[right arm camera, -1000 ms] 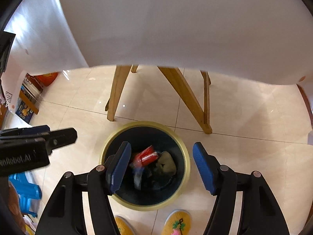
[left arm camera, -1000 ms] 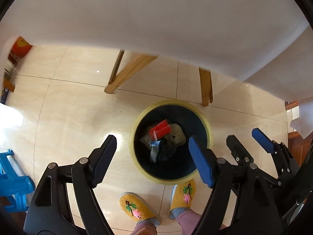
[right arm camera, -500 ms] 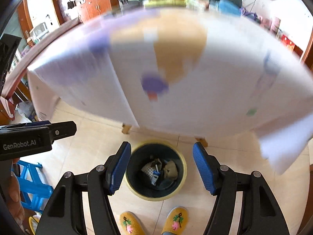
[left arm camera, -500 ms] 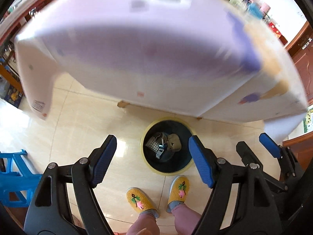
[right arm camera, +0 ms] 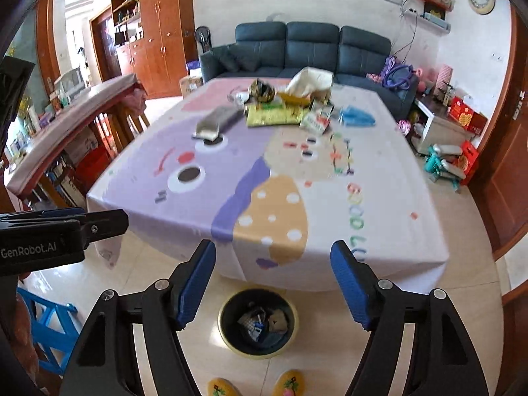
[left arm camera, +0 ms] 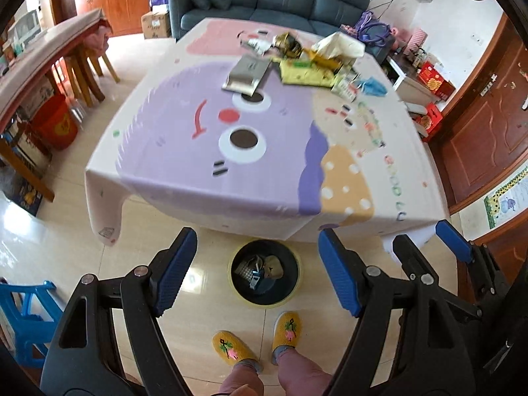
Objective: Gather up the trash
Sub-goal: 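Raise both tools and move them back toward the remaining trash on the table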
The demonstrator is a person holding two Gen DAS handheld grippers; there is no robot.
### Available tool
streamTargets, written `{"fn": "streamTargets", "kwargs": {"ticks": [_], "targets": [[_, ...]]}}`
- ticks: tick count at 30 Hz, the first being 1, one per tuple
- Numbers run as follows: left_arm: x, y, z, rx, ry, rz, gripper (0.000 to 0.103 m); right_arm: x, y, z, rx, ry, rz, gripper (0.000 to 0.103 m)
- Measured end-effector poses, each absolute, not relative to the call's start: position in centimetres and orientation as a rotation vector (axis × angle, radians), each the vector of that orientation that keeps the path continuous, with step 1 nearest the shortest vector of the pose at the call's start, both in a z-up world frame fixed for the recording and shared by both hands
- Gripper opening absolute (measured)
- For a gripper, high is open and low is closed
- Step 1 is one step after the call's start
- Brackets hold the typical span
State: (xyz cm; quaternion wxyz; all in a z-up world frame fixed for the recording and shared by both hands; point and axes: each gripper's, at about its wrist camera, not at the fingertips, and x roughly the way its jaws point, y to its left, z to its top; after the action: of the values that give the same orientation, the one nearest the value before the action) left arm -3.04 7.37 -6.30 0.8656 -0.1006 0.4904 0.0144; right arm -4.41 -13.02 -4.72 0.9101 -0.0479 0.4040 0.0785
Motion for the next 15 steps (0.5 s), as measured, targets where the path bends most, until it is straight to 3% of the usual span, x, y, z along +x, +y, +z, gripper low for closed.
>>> {"fn": "streamTargets", "kwargs": {"ticks": [15], "targets": [[-1.5,7.4,6.2,-0.121,0.818,-0.016,0.074,-4.8,-14.1,8.1,-0.084,0.612,-0.009,0.081]]}}
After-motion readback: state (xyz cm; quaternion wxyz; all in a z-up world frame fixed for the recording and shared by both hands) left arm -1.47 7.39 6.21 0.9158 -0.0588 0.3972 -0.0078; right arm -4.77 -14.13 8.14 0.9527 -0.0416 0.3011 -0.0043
